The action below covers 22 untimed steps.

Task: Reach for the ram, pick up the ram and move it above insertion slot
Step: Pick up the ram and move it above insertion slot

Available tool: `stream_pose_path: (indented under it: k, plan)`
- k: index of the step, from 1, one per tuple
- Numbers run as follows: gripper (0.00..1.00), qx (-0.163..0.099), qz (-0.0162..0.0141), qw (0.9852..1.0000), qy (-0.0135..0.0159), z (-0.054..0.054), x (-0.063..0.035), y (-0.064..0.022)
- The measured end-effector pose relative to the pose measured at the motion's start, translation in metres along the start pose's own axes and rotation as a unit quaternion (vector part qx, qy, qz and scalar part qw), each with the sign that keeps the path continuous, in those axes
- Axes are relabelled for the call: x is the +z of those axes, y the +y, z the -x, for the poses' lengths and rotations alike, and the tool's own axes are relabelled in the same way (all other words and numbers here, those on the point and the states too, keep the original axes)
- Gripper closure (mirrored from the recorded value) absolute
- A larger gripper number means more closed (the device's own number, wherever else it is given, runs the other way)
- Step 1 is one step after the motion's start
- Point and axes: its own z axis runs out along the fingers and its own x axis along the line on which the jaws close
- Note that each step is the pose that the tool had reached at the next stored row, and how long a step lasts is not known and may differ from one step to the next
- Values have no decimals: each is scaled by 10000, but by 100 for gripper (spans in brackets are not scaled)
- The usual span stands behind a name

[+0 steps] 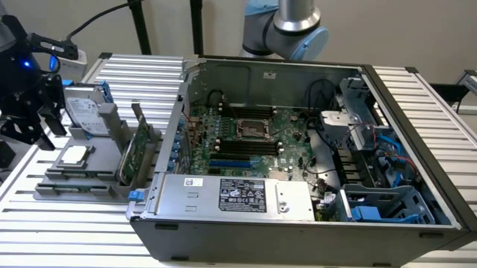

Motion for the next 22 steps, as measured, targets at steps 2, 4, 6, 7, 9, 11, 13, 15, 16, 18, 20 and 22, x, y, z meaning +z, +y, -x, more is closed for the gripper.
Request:
stream_pose_path:
  k: [2, 4, 6, 7, 9, 11, 13, 15, 16, 18, 20, 22]
  plan:
    - [58, 0, 0, 10000, 0, -6, 37, -1]
    - [58, -1, 0, 10000, 0, -17, 72, -3]
    - [58, -1, 0, 10000, 0, -29, 108, -5]
    - [58, 0, 0, 10000, 0, -36, 127, -6]
    - [58, -1, 0, 10000, 0, -51, 163, -8]
    - [58, 0, 0, 10000, 0, -67, 199, -10]
    - [58, 0, 0, 10000, 0, -83, 236, -12]
    - [58, 0, 0, 10000, 0, -97, 272, -14]
    - [58, 0, 0, 10000, 0, -104, 290, -15]
    - [58, -1, -1, 10000, 0, -116, 328, -17]
    - [58, -1, 0, 10000, 0, -127, 363, -19]
    - [58, 0, 0, 10000, 0, -136, 399, -19]
